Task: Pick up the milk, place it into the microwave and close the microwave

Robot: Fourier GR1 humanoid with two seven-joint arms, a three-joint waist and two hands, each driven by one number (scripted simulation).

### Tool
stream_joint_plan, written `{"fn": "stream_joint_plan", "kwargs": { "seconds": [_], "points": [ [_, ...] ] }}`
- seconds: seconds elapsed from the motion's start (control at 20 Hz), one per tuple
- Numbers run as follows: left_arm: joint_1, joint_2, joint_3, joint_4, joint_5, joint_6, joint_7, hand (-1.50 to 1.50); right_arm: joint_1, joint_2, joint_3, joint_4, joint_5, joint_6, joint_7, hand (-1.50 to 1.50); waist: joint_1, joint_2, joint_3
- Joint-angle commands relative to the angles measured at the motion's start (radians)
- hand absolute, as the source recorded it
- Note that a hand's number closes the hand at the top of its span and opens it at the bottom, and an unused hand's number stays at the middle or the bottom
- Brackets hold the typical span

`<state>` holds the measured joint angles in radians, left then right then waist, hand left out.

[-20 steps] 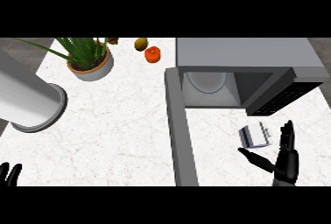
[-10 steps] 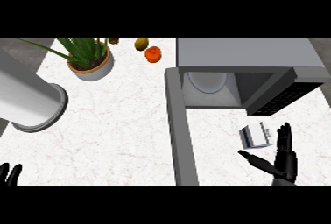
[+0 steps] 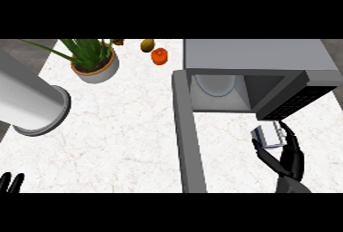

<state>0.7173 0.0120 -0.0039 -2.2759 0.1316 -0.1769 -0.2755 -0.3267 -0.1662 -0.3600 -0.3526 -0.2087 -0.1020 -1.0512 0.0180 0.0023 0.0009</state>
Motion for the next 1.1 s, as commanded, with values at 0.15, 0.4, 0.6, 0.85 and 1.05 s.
{"fn": "stream_joint_plan", "kwargs": {
  "seconds": [0.15, 0.4, 0.6, 0.85, 1.05],
  "points": [
    [-0.077, -0.004, 0.04, 0.07, 0.01, 0.011, -0.009, -1.5, -0.004, 0.019, -0.023, 0.017, -0.038, 0.155, -0.132, 1.5, -0.005, 0.002, 0.001],
    [-0.048, 0.01, 0.065, 0.038, 0.042, -0.016, 0.005, -1.5, -0.015, 0.033, 0.012, -0.008, -0.023, 0.22, -0.102, 1.5, -0.003, -0.001, 0.0],
    [-0.02, 0.022, 0.063, -0.02, 0.055, -0.026, 0.028, -1.5, -0.091, -0.056, 0.099, -0.024, 0.033, 0.39, 0.053, 1.5, 0.011, 0.0, 0.001],
    [-0.052, -0.003, 0.055, 0.046, 0.02, -0.011, 0.0, -1.5, -0.112, -0.007, 0.184, -0.094, 0.061, 0.501, 0.111, 1.5, -0.011, -0.005, -0.001],
    [0.032, -0.001, 0.07, -0.007, 0.056, -0.048, -0.009, -1.5, -0.077, 0.006, 0.236, -0.198, 0.072, 0.496, 0.154, 1.5, -0.012, -0.008, -0.002]
  ]
}}
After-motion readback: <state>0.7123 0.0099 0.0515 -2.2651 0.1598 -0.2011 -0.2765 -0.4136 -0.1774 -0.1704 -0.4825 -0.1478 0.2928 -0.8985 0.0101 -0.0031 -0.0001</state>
